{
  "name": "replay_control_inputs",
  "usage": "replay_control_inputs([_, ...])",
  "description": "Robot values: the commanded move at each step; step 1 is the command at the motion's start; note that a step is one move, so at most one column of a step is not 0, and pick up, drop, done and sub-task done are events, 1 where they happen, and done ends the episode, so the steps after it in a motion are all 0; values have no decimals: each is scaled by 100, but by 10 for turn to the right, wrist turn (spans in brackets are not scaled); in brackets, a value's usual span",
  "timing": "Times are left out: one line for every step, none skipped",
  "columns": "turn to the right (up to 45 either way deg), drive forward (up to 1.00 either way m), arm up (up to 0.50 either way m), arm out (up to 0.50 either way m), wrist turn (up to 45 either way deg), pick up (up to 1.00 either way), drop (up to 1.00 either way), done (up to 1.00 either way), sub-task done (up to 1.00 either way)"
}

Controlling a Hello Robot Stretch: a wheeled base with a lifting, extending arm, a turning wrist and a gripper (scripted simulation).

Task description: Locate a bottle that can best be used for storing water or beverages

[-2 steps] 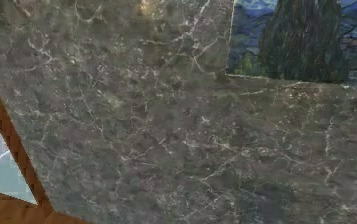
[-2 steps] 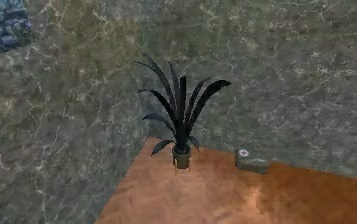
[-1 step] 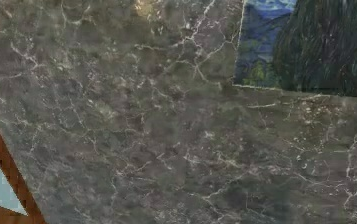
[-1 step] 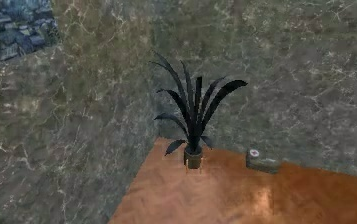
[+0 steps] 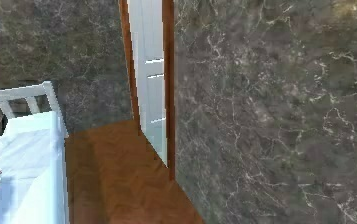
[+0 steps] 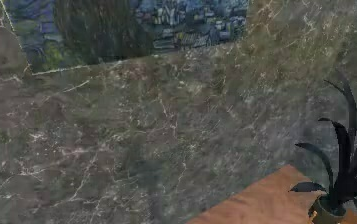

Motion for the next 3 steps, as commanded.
replay_control_inputs([0, 30, 0, 0, 0, 0, 0, 0, 0])
replay_control_inputs([-270, 0, 0, 0, 0, 0, 0, 0, 0])
replay_control_inputs([0, 100, 0, 0, 0, 0, 0, 0, 0])
